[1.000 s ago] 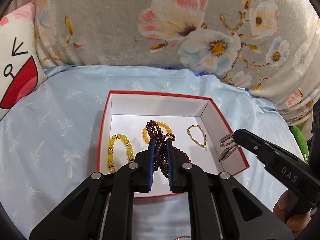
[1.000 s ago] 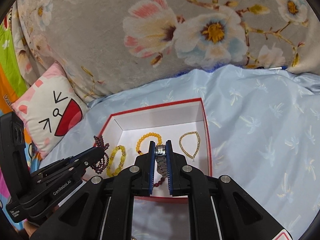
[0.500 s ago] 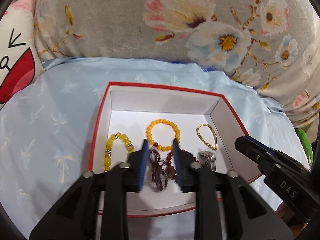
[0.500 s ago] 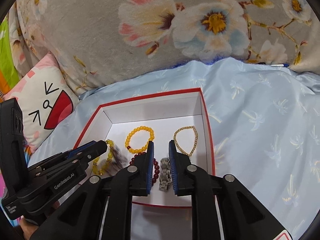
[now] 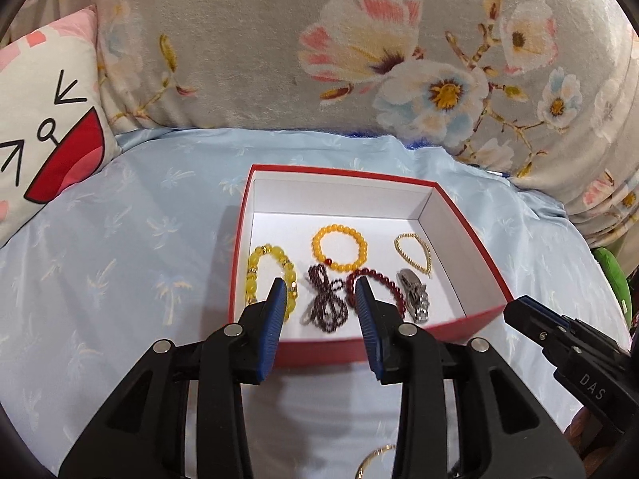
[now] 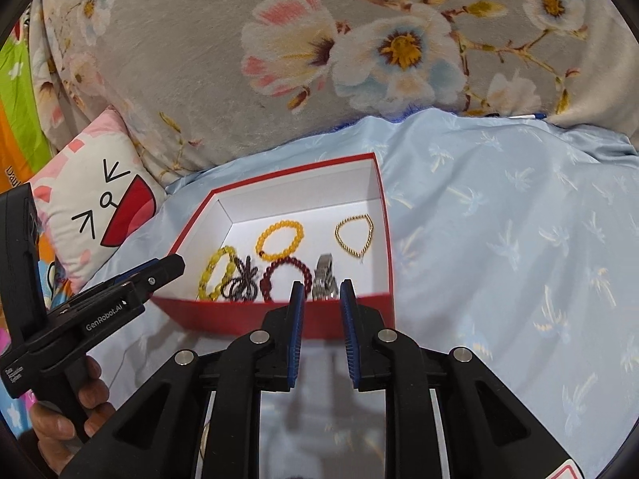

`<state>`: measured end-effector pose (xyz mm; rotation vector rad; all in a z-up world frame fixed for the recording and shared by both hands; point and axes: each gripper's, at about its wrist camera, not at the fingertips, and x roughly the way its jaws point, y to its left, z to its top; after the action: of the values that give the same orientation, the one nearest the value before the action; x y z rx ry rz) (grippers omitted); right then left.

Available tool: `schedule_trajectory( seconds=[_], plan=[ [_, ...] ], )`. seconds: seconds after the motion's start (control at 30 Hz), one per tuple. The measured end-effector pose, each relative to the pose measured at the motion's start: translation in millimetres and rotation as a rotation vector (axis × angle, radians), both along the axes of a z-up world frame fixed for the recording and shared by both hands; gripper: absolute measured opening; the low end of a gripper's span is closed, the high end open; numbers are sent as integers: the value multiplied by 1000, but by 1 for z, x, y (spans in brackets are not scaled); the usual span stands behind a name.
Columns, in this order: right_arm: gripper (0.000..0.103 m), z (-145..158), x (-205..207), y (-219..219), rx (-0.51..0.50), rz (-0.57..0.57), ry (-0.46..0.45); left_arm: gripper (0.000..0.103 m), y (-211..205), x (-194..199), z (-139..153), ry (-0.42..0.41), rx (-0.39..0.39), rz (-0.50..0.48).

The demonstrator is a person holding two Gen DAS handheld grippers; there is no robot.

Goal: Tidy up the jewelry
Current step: 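Carry the garnet strand and watch into the red box and release them, then move the right gripper to the black-bead bracelet while the left approaches the gold bangle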

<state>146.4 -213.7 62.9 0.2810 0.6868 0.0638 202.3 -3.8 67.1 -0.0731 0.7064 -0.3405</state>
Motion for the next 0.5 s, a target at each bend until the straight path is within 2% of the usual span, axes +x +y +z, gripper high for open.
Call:
schedule_trajectory(
  seconds=[0.5],
  plan=[
    [19,-17,-76,9,-8,11,60,35,14,-74,-22,61,-4,-11]
  ],
)
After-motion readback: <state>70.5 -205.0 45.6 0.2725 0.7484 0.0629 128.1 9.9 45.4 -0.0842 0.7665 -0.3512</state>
